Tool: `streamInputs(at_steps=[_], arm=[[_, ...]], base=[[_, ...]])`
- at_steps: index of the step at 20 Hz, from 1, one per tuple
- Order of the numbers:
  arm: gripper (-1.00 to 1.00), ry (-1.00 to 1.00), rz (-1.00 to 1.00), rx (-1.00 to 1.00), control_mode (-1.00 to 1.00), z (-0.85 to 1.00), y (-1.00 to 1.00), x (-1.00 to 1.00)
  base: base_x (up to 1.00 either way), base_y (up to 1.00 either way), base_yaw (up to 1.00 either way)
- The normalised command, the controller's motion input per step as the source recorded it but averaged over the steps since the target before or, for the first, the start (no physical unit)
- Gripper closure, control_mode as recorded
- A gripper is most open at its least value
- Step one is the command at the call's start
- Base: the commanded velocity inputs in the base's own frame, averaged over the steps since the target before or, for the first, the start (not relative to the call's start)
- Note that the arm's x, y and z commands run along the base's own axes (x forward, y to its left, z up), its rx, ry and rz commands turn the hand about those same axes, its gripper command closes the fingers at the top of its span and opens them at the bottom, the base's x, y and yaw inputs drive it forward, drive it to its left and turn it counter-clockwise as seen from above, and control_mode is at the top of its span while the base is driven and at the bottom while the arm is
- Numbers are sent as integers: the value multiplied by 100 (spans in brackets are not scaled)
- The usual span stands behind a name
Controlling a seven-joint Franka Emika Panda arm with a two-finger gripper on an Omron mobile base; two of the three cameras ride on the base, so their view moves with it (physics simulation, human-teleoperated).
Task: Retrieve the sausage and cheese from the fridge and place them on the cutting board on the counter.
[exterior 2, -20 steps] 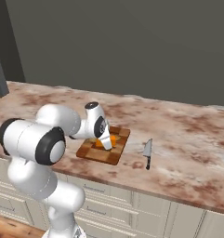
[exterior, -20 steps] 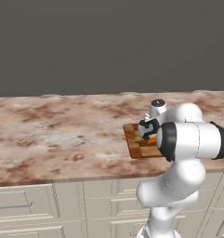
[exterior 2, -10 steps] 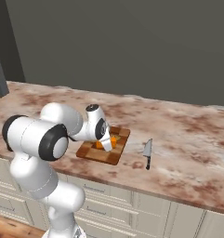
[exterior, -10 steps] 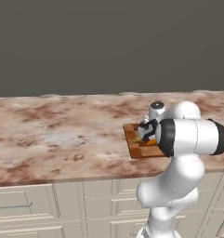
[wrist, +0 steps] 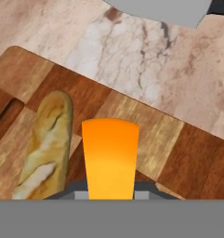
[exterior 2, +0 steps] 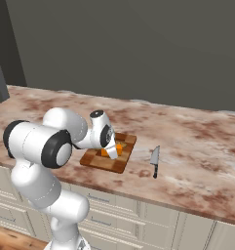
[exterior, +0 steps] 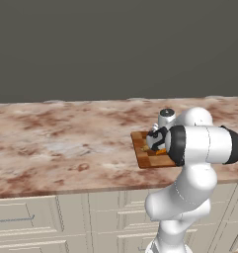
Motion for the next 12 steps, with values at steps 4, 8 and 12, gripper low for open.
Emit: streamInputs(at_steps=[4,8,12], arm=[[-100,-1,0,1,-100,0,0,0],[-100,0,0,1,-100,0,0,0],[-100,-2,0,1,-100,13,0,0]], base=[[0,0,0],[0,0,0],[0,0,0]])
